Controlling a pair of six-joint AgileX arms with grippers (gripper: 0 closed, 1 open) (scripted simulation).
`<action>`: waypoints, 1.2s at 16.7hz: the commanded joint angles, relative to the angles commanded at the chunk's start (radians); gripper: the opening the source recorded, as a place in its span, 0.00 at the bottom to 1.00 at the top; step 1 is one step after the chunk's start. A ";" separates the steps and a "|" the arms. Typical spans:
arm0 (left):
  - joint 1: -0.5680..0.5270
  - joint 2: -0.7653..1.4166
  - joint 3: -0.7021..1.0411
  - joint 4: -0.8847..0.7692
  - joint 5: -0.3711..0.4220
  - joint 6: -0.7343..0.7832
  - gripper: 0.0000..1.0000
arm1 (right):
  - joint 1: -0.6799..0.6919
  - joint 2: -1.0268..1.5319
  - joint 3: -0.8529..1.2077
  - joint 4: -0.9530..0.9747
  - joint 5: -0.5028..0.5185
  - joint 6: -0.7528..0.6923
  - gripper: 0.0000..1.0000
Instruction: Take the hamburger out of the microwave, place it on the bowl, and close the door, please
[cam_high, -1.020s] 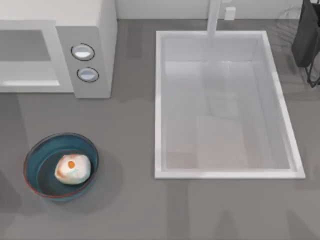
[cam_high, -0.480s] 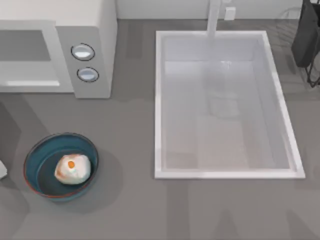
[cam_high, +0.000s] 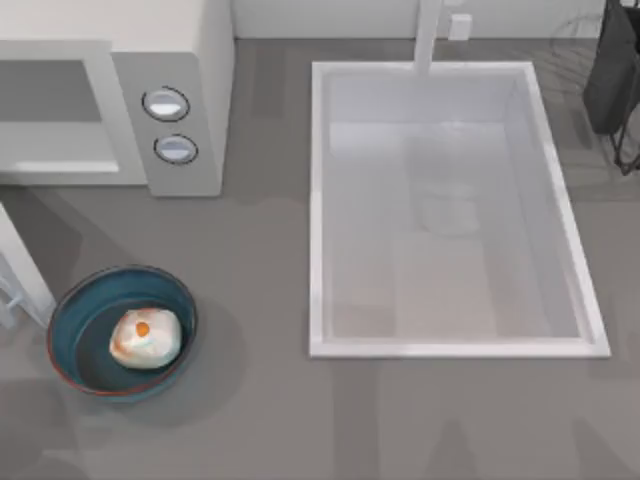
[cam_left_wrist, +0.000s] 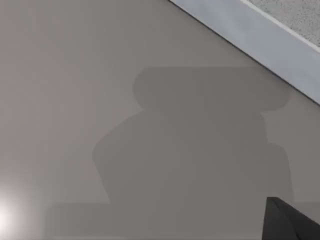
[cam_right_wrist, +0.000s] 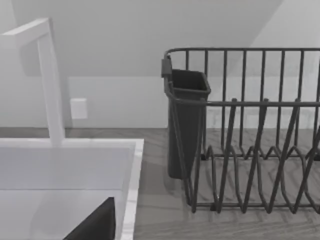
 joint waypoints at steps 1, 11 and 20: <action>0.000 0.000 0.000 0.000 0.000 0.000 0.00 | 0.000 0.000 0.000 0.000 0.000 0.000 1.00; -0.269 -0.099 -0.063 0.009 -0.176 -0.204 0.00 | 0.000 0.000 0.000 0.000 0.000 0.000 1.00; -0.507 -0.202 -0.126 0.020 -0.342 -0.392 0.00 | 0.000 0.000 0.000 0.000 0.000 0.000 1.00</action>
